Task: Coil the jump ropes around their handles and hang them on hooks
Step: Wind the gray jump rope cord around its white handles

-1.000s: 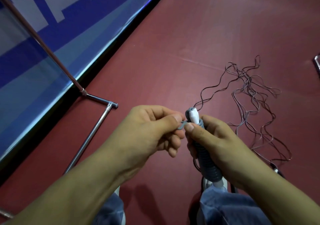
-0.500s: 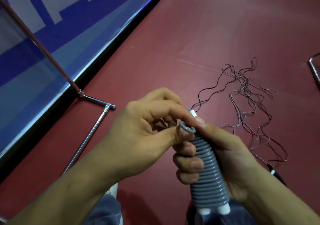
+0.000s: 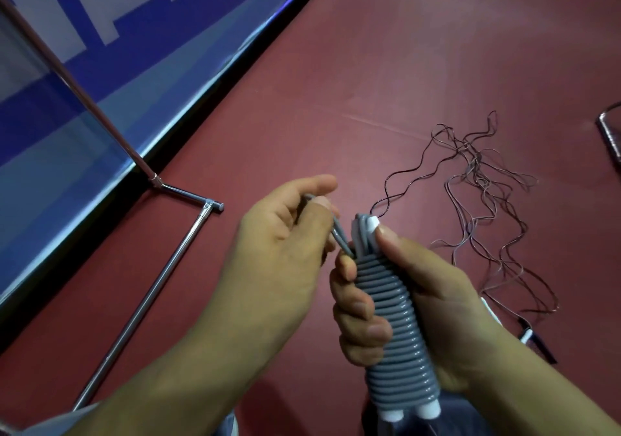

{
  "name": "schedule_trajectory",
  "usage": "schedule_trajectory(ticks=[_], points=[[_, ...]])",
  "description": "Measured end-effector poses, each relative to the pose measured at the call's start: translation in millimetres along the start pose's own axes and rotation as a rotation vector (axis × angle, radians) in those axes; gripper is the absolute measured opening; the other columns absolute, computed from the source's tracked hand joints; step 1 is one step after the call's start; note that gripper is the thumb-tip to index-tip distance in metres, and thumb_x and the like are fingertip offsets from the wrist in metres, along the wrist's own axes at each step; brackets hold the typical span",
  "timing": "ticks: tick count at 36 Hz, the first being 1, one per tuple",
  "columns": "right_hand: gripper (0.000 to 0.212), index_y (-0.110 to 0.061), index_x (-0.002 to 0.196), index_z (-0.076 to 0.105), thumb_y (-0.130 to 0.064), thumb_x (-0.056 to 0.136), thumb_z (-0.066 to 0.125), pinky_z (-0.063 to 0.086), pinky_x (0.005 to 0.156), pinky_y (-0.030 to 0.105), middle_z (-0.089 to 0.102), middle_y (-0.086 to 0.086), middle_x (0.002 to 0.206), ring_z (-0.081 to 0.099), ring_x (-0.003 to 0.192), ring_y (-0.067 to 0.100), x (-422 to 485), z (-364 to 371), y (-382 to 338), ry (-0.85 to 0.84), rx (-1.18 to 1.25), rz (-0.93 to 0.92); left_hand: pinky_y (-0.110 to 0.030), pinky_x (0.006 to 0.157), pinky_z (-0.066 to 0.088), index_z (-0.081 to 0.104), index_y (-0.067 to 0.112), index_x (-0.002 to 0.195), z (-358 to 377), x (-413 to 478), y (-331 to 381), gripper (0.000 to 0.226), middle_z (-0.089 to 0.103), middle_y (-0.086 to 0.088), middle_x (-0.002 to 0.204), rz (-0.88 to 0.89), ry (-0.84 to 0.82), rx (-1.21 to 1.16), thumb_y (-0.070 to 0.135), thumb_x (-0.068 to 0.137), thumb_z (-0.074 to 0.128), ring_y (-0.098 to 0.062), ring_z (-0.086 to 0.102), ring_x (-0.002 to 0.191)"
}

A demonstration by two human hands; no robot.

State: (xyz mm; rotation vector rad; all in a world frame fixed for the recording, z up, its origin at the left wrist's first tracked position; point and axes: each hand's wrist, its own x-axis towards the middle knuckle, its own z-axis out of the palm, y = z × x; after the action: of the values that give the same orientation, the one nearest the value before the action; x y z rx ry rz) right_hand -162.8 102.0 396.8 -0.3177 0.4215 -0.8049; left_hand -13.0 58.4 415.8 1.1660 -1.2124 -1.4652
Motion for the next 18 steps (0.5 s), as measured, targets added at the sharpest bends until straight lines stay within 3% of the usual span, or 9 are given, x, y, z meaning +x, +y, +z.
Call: schedule_trajectory(ticks=[3, 5, 7, 10, 14, 18], points=[[0.037, -0.010, 0.094, 0.063, -0.047, 0.092, 0.065, 0.042, 0.054, 0.027, 0.052, 0.006, 0.074, 0.051, 0.054, 0.014, 1.8, -1.5, 3.0, 0.072, -0.043, -0.034, -0.027, 0.072, 0.049, 0.066, 0.037, 0.129, -1.5, -2.0, 0.0, 0.040, 0.060, 0.011, 0.067, -0.021, -0.037, 0.051, 0.039, 0.089, 0.060, -0.008, 0.058, 0.066], [0.038, -0.011, 0.091, 0.063, -0.048, 0.090, 0.067, 0.042, 0.052, 0.027, 0.053, 0.006, 0.072, 0.051, 0.052, 0.014, 3.7, -0.9, 3.4, 0.117, -0.062, -0.061, -0.023, 0.059, 0.050, 0.064, 0.031, 0.133, 2.3, -4.3, 3.3, 0.034, 0.058, 0.004, 0.063, -0.043, -0.069, -0.045, 0.026, 0.099, 0.061, -0.011, 0.055, 0.056], [0.038, -0.011, 0.089, 0.063, -0.049, 0.089, 0.066, 0.043, 0.051, 0.027, 0.053, 0.005, 0.070, 0.050, 0.051, 0.014, 5.5, -0.3, 2.6, 0.146, -0.058, -0.077, -0.021, 0.048, 0.048, 0.070, 0.025, 0.123, 3.8, -5.9, 5.0, 0.030, 0.058, -0.002, 0.063, -0.043, -0.054, -0.124, 0.012, 0.099, 0.057, -0.014, 0.052, 0.050], [0.037, -0.011, 0.089, 0.062, -0.049, 0.091, 0.061, 0.043, 0.051, 0.027, 0.052, 0.005, 0.071, 0.049, 0.050, 0.013, 6.3, 0.8, 0.3, 0.150, -0.040, -0.082, -0.028, 0.051, 0.046, 0.074, 0.013, 0.095, 4.8, -3.0, 2.3, 0.008, 0.060, -0.008, 0.070, -0.035, -0.063, -0.197, 0.011, 0.093, 0.067, -0.018, 0.051, 0.055], [0.036, -0.011, 0.088, 0.061, -0.047, 0.090, 0.062, 0.043, 0.051, 0.027, 0.050, 0.005, 0.070, 0.049, 0.050, 0.013, 8.0, 2.0, 0.5, 0.146, -0.035, -0.076, -0.045, 0.074, 0.043, 0.077, 0.027, 0.091, 1.6, 1.6, 0.7, 0.020, 0.074, -0.010, 0.089, -0.070, -0.039, -0.252, 0.022, 0.077, 0.063, -0.026, 0.056, 0.075], [0.036, -0.012, 0.087, 0.060, -0.047, 0.085, 0.070, 0.042, 0.050, 0.026, 0.050, 0.004, 0.067, 0.049, 0.048, 0.013, 8.7, 4.1, -1.1, 0.138, -0.038, -0.080, -0.034, 0.066, 0.035, 0.073, 0.027, 0.091, 2.3, 2.4, 3.7, 0.017, 0.074, -0.004, 0.081, -0.147, -0.042, -0.345, 0.016, 0.088, 0.060, -0.018, 0.062, 0.069]])
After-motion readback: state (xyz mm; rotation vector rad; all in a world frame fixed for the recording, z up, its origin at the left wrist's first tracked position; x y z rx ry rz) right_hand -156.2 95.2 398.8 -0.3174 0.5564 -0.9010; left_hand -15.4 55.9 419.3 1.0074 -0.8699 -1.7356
